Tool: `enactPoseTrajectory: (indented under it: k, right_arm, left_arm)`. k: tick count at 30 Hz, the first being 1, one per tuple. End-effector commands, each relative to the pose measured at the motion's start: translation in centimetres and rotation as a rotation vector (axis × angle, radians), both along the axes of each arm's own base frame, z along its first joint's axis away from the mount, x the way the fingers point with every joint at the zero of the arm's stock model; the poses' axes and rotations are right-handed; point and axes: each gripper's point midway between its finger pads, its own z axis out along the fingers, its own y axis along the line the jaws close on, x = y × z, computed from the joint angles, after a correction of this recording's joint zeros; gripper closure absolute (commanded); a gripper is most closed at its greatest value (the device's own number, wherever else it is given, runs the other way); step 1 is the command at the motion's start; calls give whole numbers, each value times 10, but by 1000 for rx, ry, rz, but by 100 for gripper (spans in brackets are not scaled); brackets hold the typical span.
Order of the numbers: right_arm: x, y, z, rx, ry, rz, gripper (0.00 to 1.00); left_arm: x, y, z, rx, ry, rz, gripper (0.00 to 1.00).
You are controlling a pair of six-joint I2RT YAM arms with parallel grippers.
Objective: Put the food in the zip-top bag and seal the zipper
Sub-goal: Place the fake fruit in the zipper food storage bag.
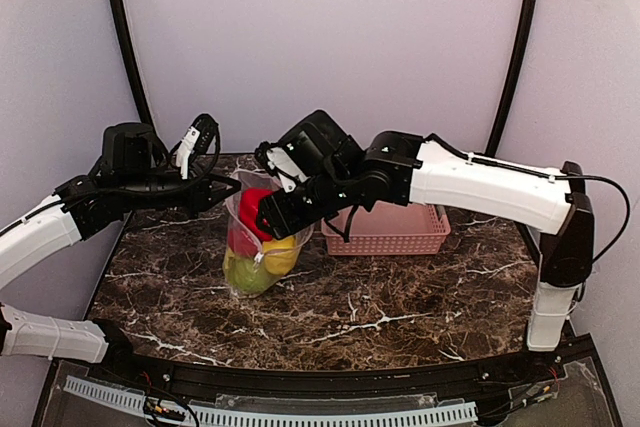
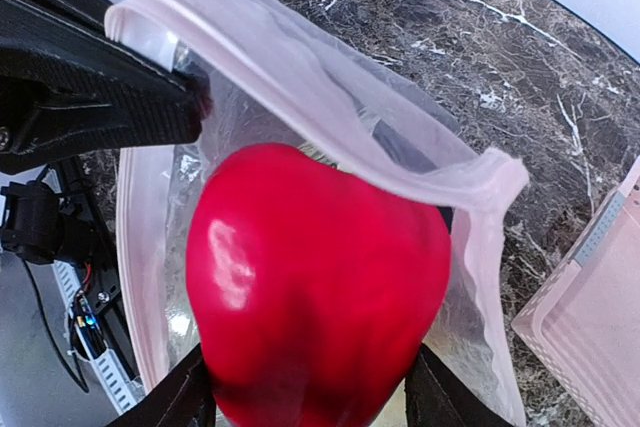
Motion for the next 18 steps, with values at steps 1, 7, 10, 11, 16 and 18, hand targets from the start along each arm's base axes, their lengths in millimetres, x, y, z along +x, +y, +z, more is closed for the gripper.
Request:
enactPoseTrajectory:
  k: [1, 7, 10, 11, 16, 18]
  right_arm:
    - [10, -2, 0, -43, -65, -63, 36]
    - [-2, 4, 20, 11, -81, 31, 23]
    - [-13, 3, 44, 81, -98, 96, 21]
    - [-18, 1, 53, 109, -103, 116, 20]
    - [-27, -14, 88, 193, -161, 143, 22]
    - [-25, -21, 93, 197, -186, 125, 23]
  left_arm:
    - [1, 0, 5, -17, -23, -5, 99]
    - [0, 0, 5, -17, -23, -6, 99]
    - [0, 0, 6, -18, -26, -4, 99]
    - [0, 1, 7, -18, -27, -3, 99]
    - [0, 0, 7, -20, -26, -3, 99]
    - [0, 0, 7, -20, -25, -5, 99]
